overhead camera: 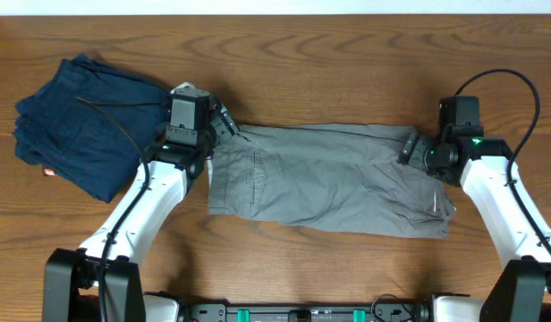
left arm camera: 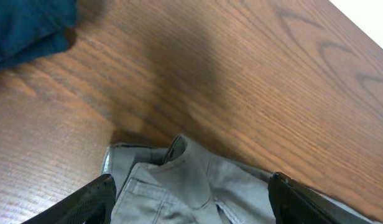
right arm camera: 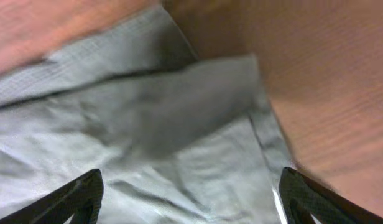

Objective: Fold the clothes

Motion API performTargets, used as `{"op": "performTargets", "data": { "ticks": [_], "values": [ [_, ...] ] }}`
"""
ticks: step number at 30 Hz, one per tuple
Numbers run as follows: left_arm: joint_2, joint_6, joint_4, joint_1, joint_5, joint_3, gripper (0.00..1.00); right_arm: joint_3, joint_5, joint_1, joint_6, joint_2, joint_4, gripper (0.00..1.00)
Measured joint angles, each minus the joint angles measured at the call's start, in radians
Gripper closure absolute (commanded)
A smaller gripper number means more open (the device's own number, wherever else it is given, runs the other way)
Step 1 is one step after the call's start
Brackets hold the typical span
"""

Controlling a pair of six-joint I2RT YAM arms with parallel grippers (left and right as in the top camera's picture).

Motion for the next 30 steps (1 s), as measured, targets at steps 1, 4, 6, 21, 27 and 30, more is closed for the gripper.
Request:
{"op": "performTargets", "data": {
  "ticks": [1,4,6,21,27,30],
  "values": [
    [0.011,0.0,0.005,0.0,0.0,0.0,0.21,0.0,-0.008,0.0,0.004,0.003,0.01,0.1],
    [0.056,-0.005,0.017,0.0,0.0,0.0,0.2,0.0,-0.019,0.0,0.014,0.012,0.018,0.1],
    [0.087,-0.009,0.026,0.0,0.001,0.0,0.21,0.0,-0.025,0.0,0.021,0.019,0.018,0.1],
    [0.183,-0.071,0.138,0.0,0.001,0.0,0.55,0.0,-0.034,0.0,0.163,0.054,0.033,0.34],
    [0.183,-0.072,0.138,0.0,0.0,0.0,0.91,0.0,-0.033,0.0,0.199,0.055,0.061,0.84],
    [0.183,-0.069,0.106,0.0,0.0,0.0,0.94,0.0,-0.035,0.0,0.212,0.055,0.07,0.99]
  ]
}}
